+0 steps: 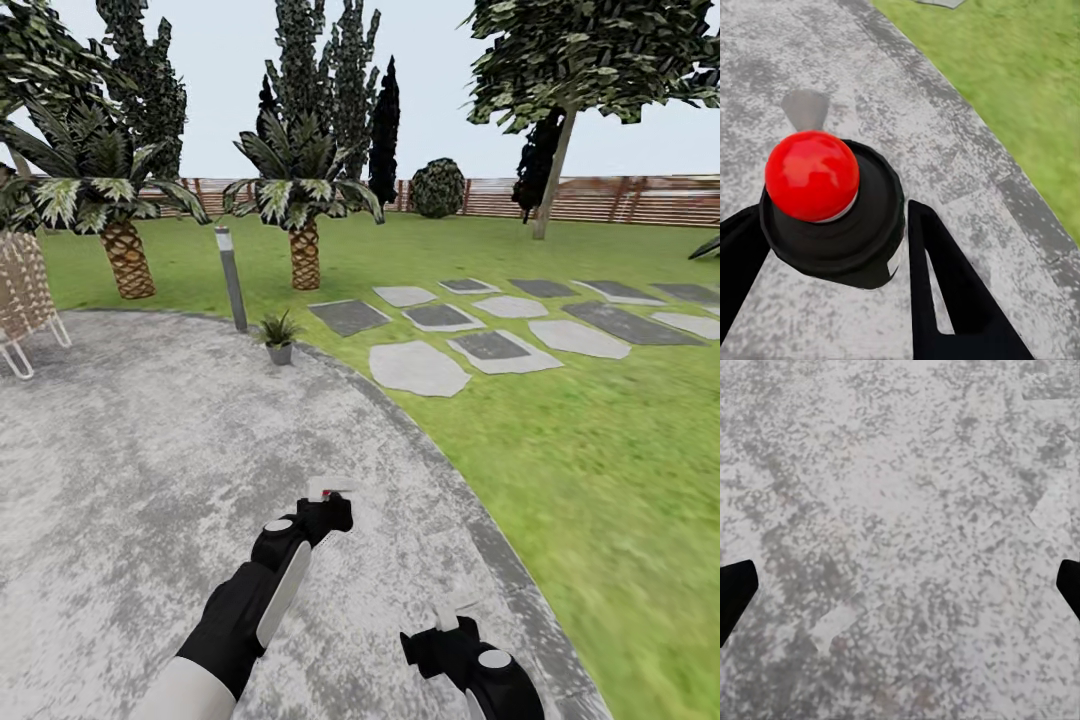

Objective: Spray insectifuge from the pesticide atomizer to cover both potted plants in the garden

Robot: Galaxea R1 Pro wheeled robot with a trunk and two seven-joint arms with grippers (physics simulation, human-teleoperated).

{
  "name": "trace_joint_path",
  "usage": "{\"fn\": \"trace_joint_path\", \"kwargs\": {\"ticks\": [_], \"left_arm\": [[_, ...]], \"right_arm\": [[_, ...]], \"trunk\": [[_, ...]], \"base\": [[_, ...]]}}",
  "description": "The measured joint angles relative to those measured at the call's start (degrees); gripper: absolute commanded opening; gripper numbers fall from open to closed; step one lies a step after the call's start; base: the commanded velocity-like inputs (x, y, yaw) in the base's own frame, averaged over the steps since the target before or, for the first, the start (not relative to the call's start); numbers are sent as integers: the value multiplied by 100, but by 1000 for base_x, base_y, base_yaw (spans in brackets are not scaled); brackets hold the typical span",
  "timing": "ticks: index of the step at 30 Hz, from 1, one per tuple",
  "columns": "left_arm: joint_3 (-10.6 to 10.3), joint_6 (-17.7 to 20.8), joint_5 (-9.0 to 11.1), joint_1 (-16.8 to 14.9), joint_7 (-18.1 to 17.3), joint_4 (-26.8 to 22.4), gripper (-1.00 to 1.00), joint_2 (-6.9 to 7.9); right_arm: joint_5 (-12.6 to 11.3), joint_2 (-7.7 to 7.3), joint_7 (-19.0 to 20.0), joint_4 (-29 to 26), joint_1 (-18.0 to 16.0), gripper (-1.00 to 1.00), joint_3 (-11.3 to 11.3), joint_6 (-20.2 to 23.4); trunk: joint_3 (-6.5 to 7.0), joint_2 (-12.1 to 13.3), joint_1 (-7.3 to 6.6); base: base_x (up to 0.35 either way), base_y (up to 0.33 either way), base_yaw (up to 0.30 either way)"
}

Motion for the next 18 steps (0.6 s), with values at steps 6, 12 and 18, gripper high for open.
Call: {"fn": "trace_joint_path", "kwargs": {"ticks": [6, 12, 18], "left_arm": [[0, 0, 0, 0, -3, 11, -100, 0], [0, 0, 1, 0, -5, 12, -100, 0], [0, 0, 0, 0, -5, 12, -100, 1]], "right_arm": [[-1, -2, 3, 0, 0, 100, -1, -2], [-19, -6, 0, -1, 0, 100, -3, 0], [-30, -8, 1, -1, 0, 100, -3, -2]], "trunk": [[-24, 0, 0], [-48, 0, 0], [-72, 0, 0]], "base": [[308, 183, 245], [308, 183, 245], [308, 175, 244]]}}
